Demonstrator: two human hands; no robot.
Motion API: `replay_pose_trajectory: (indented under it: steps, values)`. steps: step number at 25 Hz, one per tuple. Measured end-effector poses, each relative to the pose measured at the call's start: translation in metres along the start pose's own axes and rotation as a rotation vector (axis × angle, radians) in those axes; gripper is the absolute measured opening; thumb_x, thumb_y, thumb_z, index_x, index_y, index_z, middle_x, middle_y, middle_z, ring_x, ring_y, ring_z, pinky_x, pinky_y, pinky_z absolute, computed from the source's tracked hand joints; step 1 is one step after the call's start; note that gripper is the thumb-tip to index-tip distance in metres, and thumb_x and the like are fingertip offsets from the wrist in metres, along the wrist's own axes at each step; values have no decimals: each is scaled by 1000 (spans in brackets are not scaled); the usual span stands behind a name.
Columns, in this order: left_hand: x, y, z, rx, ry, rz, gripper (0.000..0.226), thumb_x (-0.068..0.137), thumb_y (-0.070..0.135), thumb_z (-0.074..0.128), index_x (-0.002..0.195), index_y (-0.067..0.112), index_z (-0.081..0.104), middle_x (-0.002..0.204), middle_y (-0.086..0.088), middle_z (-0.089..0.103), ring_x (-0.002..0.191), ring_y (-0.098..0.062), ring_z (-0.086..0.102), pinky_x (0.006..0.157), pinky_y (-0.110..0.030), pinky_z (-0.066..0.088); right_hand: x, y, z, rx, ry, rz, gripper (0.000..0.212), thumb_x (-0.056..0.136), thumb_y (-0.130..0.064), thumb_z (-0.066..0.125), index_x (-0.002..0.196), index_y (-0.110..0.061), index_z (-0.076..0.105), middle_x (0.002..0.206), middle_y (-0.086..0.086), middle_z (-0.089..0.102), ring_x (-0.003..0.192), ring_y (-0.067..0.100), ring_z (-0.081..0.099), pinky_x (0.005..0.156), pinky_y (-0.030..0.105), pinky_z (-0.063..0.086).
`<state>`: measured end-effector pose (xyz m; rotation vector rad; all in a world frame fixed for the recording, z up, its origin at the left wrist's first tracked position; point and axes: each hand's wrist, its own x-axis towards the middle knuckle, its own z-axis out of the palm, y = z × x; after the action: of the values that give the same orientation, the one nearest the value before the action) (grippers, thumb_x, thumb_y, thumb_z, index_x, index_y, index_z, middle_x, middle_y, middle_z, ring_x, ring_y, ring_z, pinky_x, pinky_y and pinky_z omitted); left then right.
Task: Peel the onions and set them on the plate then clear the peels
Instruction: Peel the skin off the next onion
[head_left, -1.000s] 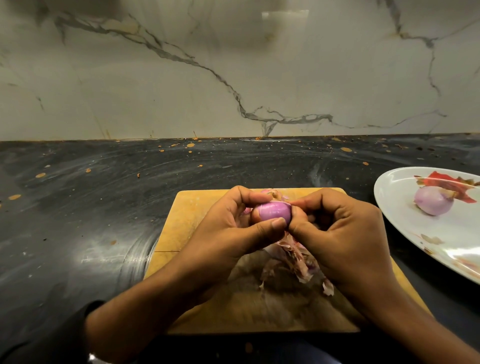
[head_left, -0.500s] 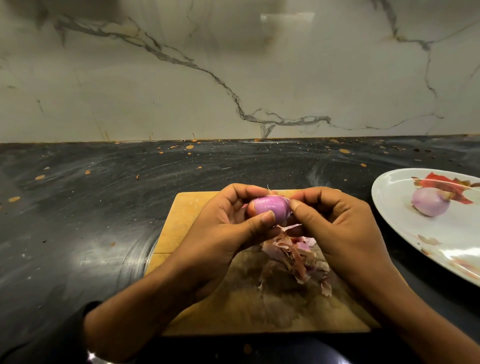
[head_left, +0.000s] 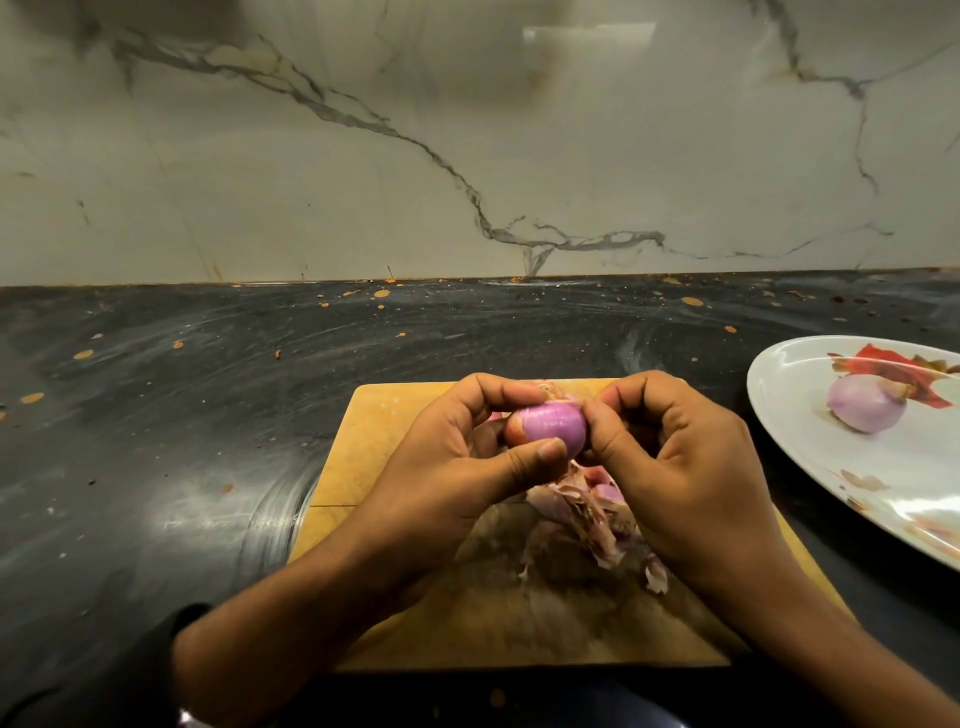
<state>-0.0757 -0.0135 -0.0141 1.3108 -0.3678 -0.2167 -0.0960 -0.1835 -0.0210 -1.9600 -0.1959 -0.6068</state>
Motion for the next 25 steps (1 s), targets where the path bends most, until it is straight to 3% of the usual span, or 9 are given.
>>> replay_pose_trajectory:
  steps: [4, 8, 12, 17, 19, 22, 25]
  values:
    - [-1, 0, 1, -55, -33, -3, 40, 69, 2, 73, 107, 6, 59, 97, -7, 75, 91, -23, 71, 82, -34, 61, -1, 2, 1, 20, -13, 29, 11, 91, -30, 61, 84, -23, 67, 71, 5, 69, 65, 27, 66, 57, 46, 55]
    - [0, 2, -1, -162, -78, 2, 40, 73, 3, 72, 111, 4, 58, 109, -11, 72, 101, -29, 69, 87, -37, 59, 4, 0, -3, 203, -64, 135, 10, 95, -17, 61, 92, -14, 70, 77, 5, 73, 66, 16, 72, 57, 24, 58]
    - [1, 3, -2, -189, -69, -31, 41, 79, 7, 67, 119, 8, 59, 113, -11, 71, 104, -27, 70, 85, -30, 59, 8, 2, -4, 308, -75, 213, 12, 97, -18, 59, 94, -13, 69, 80, 8, 74, 65, 19, 73, 60, 26, 59]
    - [1, 1, -2, -113, -66, -7, 40, 73, 10, 77, 109, 15, 60, 112, -17, 69, 96, -35, 71, 83, -36, 61, 6, -1, 0, 273, -111, 214, 15, 99, -21, 55, 98, -14, 69, 85, 8, 74, 73, 20, 74, 64, 33, 63]
    - [0, 2, -2, -181, -84, -16, 39, 74, 10, 75, 110, 12, 58, 115, -19, 69, 98, -37, 71, 83, -36, 61, 8, 1, 1, 316, -114, 277, 19, 100, -20, 52, 98, -11, 68, 81, 10, 74, 69, 17, 73, 61, 30, 62]
    - [1, 4, -2, -191, -71, -28, 35, 79, 10, 67, 112, 10, 57, 114, -11, 72, 95, -27, 71, 82, -32, 60, 12, 0, 1, 491, -127, 386, 22, 97, -21, 54, 97, -4, 68, 76, 14, 73, 55, 13, 67, 51, 21, 57]
    - [1, 4, -1, -175, -58, -28, 37, 80, 13, 63, 116, 9, 57, 114, -12, 71, 94, -25, 71, 80, -31, 60, 12, 0, -1, 511, -106, 399, 15, 96, -18, 57, 102, -7, 67, 80, 12, 75, 56, 15, 68, 51, 21, 55]
